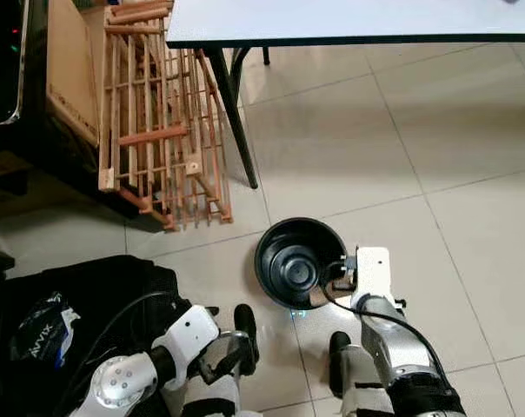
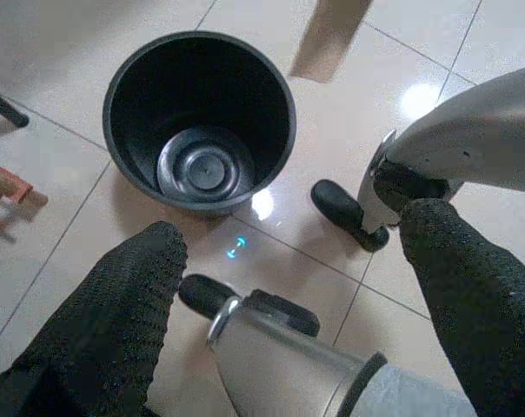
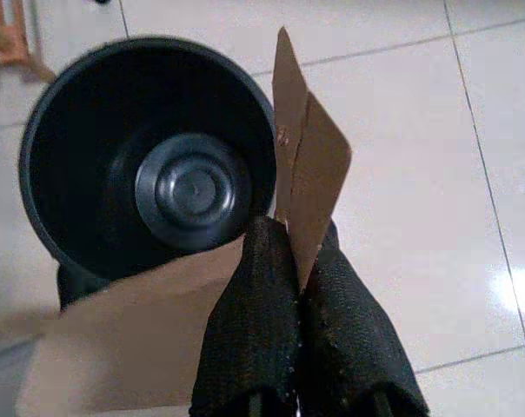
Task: Picking trash to rubbish bin
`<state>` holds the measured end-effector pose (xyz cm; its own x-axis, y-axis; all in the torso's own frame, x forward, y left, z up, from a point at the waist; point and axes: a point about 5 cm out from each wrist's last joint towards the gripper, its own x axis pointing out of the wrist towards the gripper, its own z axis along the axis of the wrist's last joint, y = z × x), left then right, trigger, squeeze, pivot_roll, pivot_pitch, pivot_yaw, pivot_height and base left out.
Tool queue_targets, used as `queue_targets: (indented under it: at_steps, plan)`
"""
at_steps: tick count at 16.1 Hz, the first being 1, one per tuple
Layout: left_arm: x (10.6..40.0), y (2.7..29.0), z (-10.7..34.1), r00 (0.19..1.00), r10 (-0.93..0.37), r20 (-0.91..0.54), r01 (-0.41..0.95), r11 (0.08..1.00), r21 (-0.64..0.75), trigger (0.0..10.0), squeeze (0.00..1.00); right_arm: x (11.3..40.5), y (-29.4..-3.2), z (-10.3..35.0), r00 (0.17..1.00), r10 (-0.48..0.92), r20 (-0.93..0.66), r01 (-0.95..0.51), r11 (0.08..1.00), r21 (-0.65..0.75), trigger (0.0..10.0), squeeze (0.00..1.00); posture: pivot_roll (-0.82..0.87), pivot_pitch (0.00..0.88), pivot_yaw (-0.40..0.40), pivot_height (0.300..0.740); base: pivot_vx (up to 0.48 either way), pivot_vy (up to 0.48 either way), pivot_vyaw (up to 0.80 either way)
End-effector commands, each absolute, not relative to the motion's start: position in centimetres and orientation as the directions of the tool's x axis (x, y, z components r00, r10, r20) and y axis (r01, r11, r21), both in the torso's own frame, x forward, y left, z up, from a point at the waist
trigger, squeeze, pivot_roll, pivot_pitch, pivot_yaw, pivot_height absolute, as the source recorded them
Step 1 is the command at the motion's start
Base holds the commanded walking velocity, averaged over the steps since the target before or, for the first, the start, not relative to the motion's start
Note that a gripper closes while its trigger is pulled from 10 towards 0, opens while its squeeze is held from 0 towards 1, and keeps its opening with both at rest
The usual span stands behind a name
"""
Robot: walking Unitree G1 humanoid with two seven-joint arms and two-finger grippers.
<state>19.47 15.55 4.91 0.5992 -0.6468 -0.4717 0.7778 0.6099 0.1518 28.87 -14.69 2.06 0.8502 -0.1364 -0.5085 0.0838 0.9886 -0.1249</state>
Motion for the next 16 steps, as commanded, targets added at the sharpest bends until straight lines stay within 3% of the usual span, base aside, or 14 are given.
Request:
queue_targets:
  at_steps: [1,16]
  plan:
    - [18.6,16.0,4.4,0.585,-0.636,-0.503,0.778,0.616,0.126,10.0,0.0,28.0,-14.4,0.6,0.823,-0.137,-0.551,0.068,0.987,-0.143,10.0,0.0,0.1,0.502,0.158,0.74,0.0,0.0,0.0]
    - [18.6,15.7,4.7,0.602,-0.627,-0.495,0.749,0.658,0.076,10.0,0.0,29.2,-14.6,0.0,0.854,-0.165,-0.493,0.048,0.969,-0.242,10.0,0.0,0.11,0.517,0.164,0.74,0.0,0.0,0.0]
